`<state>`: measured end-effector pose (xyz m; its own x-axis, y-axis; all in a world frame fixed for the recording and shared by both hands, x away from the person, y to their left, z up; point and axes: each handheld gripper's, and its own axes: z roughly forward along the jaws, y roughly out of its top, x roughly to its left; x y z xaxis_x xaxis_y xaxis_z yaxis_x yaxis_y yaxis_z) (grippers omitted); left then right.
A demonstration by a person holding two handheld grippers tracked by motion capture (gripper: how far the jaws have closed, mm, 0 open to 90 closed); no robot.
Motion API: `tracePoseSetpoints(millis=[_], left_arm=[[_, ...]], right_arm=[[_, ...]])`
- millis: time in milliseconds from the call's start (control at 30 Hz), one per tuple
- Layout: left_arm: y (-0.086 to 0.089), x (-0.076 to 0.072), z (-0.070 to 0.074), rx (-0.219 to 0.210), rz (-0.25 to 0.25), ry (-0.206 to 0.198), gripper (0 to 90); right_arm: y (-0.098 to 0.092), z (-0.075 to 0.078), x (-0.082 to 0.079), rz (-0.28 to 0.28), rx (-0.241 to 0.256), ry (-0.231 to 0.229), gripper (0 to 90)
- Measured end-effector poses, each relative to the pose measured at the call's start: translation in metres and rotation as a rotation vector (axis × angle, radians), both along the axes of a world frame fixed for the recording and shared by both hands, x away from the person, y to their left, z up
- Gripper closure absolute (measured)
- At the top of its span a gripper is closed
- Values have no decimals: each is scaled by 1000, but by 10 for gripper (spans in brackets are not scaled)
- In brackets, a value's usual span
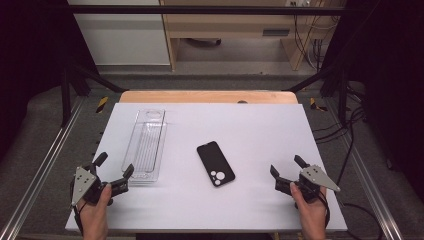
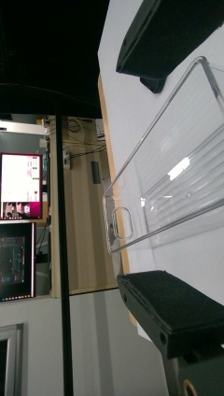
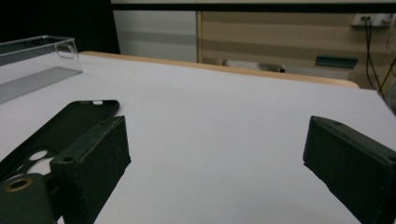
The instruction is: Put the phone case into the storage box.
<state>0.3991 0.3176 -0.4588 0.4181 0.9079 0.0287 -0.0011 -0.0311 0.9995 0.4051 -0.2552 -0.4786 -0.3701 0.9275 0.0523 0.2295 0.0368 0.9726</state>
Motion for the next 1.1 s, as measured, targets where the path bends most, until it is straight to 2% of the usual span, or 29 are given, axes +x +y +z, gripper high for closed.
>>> tracePoseSetpoints(millis=[33,67,100,233,433,467,500,533,567,600,633,667,700,733,767,800,833,867,900,933,967,1000,1100], left_arm=[[0,0,0,0,0,0,9],[0,0,-1,-4,-4,5,9],[0,0,-1,-4,-4,5,9],[-3,1,-1,12,-5,7,9],[-1,1,-2,13,4,11,9],[0,1,-2,16,6,14,9],[0,1,-2,16,6,14,9],[0,1,-2,17,7,15,9],[0,1,-2,17,7,15,9],[0,1,-3,19,7,15,9],[0,1,-3,27,9,15,9],[0,1,-3,27,9,15,9],[0,2,-3,25,10,17,9],[0,2,-3,25,11,19,9],[1,2,-3,25,16,19,9],[1,2,-3,25,16,19,9],[2,2,-3,18,18,19,9],[3,1,-3,13,22,19,9],[3,1,-3,13,22,19,9],[3,2,-2,6,24,17,9],[3,2,-2,-1,25,16,9],[3,2,-2,1,24,17,9],[3,2,-2,0,23,17,9]], right_arm=[[0,0,0,0,0,0,71],[2,0,1,15,-10,39,69],[2,0,1,15,-10,39,69],[6,0,1,12,-29,93,59],[13,1,2,-21,-42,123,79],[18,2,2,-4,-72,138,86],[18,2,2,-4,-72,138,86],[23,6,2,21,-94,172,90],[23,6,2,21,-94,172,90],[26,8,4,40,-102,193,90],[31,14,7,68,-138,231,89],[31,14,7,68,-138,231,89],[36,19,10,77,-176,256,98],[36,19,10,77,-176,256,98],[39,22,14,85,-203,288,102],[41,24,17,95,-214,307,101],[41,24,17,95,-214,307,101],[44,27,21,115,-226,332,98],[44,27,21,115,-226,332,98],[49,31,25,133,-239,359,95],[49,31,25,133,-239,359,95],[53,35,29,154,-259,386,98],[62,39,33,183,-288,420,103]])
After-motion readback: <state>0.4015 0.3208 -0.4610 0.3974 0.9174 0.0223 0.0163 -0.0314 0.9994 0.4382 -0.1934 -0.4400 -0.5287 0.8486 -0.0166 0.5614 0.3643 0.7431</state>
